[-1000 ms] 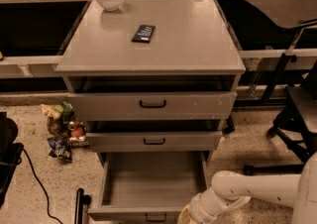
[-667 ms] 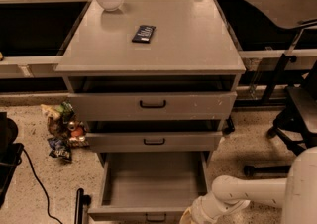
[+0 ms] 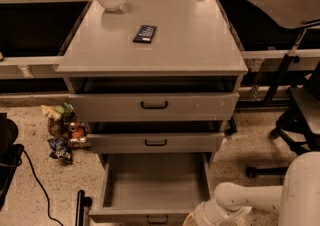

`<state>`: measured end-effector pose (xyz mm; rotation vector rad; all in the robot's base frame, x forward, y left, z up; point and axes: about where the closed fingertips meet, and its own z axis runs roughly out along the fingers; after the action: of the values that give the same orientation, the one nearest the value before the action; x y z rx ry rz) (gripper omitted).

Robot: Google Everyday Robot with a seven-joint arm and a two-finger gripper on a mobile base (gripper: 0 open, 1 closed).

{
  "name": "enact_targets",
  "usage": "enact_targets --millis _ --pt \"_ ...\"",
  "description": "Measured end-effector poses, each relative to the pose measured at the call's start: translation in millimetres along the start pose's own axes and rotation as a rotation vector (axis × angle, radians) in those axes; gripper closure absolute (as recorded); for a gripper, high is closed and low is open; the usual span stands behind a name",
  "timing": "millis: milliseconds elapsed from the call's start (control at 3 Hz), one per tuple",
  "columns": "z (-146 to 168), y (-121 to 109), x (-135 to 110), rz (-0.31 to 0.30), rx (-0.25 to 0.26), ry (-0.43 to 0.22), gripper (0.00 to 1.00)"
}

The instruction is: Close bottom drawer

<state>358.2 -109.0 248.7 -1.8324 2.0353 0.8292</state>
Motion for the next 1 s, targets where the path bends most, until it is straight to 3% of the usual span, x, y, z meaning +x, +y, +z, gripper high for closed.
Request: enact_targets --millis 333,1000 --pt "18 -6 13 0.011 -0.010 0.010 1.00" --pt "65 -55 42 0.025 0.001 0.090 1.00"
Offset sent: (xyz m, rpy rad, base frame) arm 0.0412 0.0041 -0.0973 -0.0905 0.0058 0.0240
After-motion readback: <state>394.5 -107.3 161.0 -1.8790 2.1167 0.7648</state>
